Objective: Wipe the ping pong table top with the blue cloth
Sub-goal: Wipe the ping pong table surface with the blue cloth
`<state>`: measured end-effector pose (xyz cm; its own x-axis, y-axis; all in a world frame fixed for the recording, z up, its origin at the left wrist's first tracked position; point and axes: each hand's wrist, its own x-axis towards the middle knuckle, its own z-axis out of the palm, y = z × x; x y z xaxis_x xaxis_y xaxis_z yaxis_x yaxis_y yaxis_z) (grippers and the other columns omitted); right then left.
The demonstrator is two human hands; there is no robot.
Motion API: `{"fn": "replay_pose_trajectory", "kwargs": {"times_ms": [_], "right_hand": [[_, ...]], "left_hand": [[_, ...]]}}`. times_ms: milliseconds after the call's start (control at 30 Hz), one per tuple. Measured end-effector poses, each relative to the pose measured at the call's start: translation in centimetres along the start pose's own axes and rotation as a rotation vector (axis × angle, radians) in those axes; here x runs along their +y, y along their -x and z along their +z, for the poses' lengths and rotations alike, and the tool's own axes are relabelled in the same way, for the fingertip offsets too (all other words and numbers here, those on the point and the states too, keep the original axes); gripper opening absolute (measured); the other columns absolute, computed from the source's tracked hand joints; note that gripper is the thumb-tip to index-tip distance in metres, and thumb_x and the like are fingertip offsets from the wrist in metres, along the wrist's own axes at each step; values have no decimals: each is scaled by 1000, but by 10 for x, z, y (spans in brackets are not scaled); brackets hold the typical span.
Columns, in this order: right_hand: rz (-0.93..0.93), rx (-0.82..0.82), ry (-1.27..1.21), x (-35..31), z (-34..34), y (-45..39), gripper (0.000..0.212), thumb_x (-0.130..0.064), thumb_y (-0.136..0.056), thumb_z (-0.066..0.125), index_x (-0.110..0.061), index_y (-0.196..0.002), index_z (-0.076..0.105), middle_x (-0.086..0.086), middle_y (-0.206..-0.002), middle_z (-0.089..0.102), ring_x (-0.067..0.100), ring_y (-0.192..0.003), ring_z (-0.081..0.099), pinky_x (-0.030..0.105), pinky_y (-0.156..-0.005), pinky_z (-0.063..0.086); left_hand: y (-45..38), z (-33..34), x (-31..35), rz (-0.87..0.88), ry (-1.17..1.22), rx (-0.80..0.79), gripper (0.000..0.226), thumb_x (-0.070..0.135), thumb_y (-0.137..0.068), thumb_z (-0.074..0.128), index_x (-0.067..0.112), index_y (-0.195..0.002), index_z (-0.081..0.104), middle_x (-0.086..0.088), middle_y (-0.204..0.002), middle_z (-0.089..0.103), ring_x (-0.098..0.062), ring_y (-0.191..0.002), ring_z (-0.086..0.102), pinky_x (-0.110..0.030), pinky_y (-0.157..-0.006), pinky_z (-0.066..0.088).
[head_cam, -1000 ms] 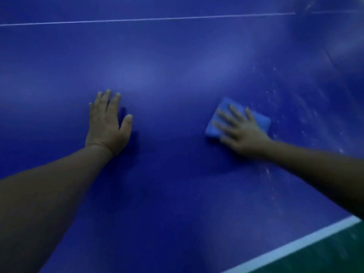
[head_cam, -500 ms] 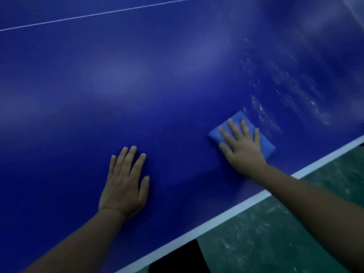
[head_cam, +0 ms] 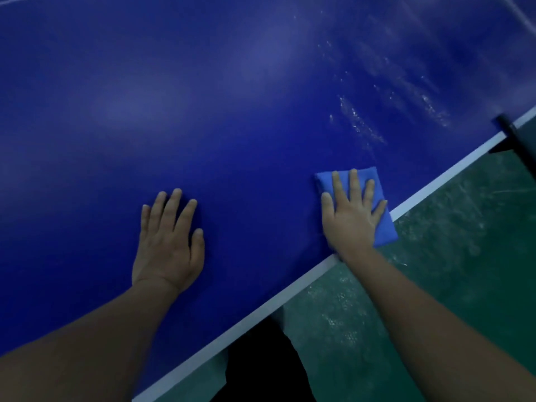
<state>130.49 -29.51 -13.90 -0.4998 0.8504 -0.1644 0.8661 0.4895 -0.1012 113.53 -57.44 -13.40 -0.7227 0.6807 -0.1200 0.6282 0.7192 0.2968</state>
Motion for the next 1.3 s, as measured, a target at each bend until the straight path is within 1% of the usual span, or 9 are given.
{"fn": "replay_pose_trajectory", "kwargs": {"times_ms": [100,233,300,467,667,867,1033,1200,1300], "right_hand": [[35,45,-41,-53,9,19,57,-54,-102,25,-41,-157,19,-4,-168,6,32,-154,0,66,-118,-2],[-673,-84,100,-53,18,64,54,-56,-101,29,-41,-152,32,-3,-165,24,33,-153,12,67,-118,6],[-557,-83,127,-11,7,31,55,-57,-101,27,-43,-153,28,-5,-166,19,30,-154,7,64,-119,4],[197,1,-62,21,-14,-24,58,-54,-102,20,-41,-158,12,-5,-168,1,28,-154,-5,65,-118,-2],[-601,-89,107,-7,8,36,55,-58,-101,24,-42,-153,31,-5,-165,21,30,-154,10,65,-119,4],[148,-34,-40,63,-21,-55,62,-57,-99,14,-40,-158,9,-5,-168,-2,29,-154,-6,65,-119,-3],[-524,-73,120,24,1,-5,59,-61,-100,14,-41,-155,24,-5,-167,15,29,-154,4,61,-120,0],[-37,-57,59,68,-14,-39,65,-62,-97,7,-41,-158,12,-9,-168,-2,24,-154,-8,60,-121,-3],[-86,-19,49,21,-7,-13,65,-59,-96,13,-40,-158,18,-5,-168,4,29,-154,-3,63,-120,-2]], "left_hand": [[-1,-1,1,13,-12,-23,66,44,-96,20,13,-152,36,-9,-164,19,-26,-153,4,-49,-124,0],[-1,1,0,19,-26,-32,65,44,-96,20,13,-152,36,-9,-163,20,-26,-153,5,-49,-124,1],[-1,3,-1,19,-29,-27,65,44,-97,20,13,-151,36,-9,-163,21,-26,-153,5,-49,-124,1],[-2,4,0,16,-29,-19,64,44,-97,20,13,-152,36,-9,-163,22,-26,-153,5,-48,-124,1],[-1,1,4,4,-71,-23,68,47,-96,18,12,-152,35,-11,-162,23,-29,-152,9,-49,-124,4],[-4,5,39,-57,-33,29,69,48,-95,23,9,-152,31,-13,-163,20,-28,-152,8,-47,-124,1],[-20,20,77,-61,-42,-11,69,49,-97,18,14,-155,26,-9,-164,15,-25,-153,2,-46,-124,-2],[-21,23,75,-64,-48,-25,65,46,-98,18,14,-154,30,-9,-164,19,-25,-153,4,-47,-124,-1],[-21,21,76,-61,-24,-13,63,42,-99,22,11,-152,33,-12,-163,21,-27,-153,7,-45,-123,-2]]}}
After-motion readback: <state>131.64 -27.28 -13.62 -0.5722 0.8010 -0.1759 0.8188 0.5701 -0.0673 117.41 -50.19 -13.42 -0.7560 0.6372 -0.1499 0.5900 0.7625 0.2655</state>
